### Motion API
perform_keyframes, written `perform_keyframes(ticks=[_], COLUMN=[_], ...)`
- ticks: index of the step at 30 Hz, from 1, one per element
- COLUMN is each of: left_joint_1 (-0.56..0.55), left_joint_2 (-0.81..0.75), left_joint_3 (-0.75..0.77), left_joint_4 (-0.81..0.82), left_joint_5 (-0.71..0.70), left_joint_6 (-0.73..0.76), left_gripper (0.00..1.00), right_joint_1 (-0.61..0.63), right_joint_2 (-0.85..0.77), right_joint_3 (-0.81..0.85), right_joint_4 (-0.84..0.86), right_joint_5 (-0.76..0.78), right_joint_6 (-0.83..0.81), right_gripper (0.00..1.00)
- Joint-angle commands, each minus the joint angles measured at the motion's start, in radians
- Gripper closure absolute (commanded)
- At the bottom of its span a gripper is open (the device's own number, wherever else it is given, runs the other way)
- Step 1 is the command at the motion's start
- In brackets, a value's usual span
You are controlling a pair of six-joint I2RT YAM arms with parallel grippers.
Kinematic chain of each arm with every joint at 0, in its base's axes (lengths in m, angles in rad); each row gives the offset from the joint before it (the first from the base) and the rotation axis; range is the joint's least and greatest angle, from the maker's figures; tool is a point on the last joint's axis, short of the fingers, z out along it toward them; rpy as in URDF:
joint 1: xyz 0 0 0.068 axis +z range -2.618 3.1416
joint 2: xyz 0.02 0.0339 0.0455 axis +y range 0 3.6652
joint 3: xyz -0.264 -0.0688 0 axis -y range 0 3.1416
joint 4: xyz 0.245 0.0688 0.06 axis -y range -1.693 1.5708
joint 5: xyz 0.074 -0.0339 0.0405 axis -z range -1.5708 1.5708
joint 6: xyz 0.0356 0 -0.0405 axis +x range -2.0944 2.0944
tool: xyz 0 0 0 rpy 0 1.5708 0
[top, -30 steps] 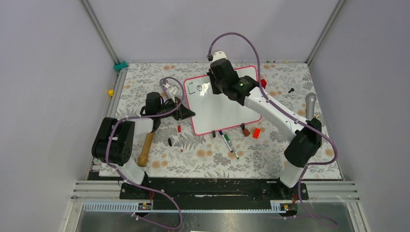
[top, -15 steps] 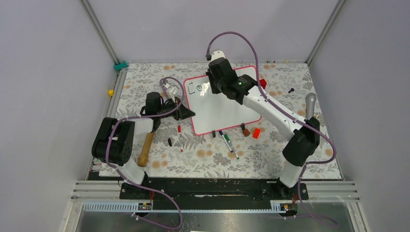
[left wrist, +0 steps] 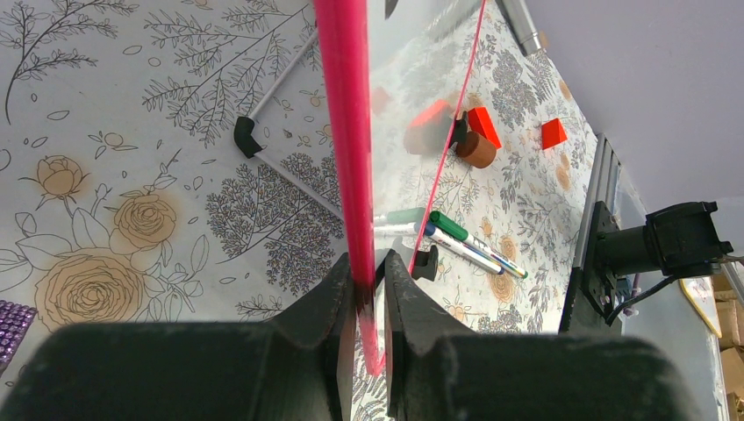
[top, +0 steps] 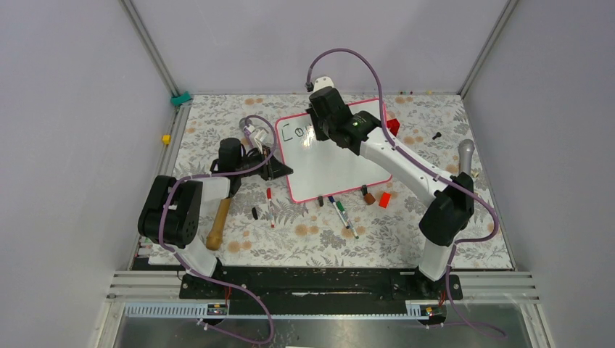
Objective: Write a sentence on the whiteboard
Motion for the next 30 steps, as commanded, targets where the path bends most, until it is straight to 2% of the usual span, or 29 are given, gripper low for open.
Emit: perform_keyframes(ticks=[1,17,18,20,30], left_joint_1=[-0.001,0.000,0.000,0.001,0.002], left_joint_2=[0.035,0.034,0.033,0.034,0.033], left_joint_3=[0.007,0.007,0.007,0.007,0.005], left_joint_4=[-0.054,-0.053,-0.051,-0.052,-0.051], left_joint_5=[-0.104,-0.103,-0.103,-0.103,-0.102], left_joint_6=[0.080,0.077,0.076,0.076,0.074], left_gripper=[1.00,1.00,1.00,1.00,1.00], right_joint_1=[0.012,0.011,0.012,0.011,0.011], right_joint_2=[0.012,-0.005,-0.092,-0.013,-0.030], right_joint_3=[0.049,0.011,0.005,-0.006,-0.040], right_joint_4=[0.005,-0.018,-0.019,-0.017,-0.017], right_joint_5=[0.023,0.022,0.023,0.023,0.016], right_joint_6=[-0.012,-0.010,-0.010,-0.010,-0.004], right_gripper=[1.00,1.00,1.00,1.00,1.00])
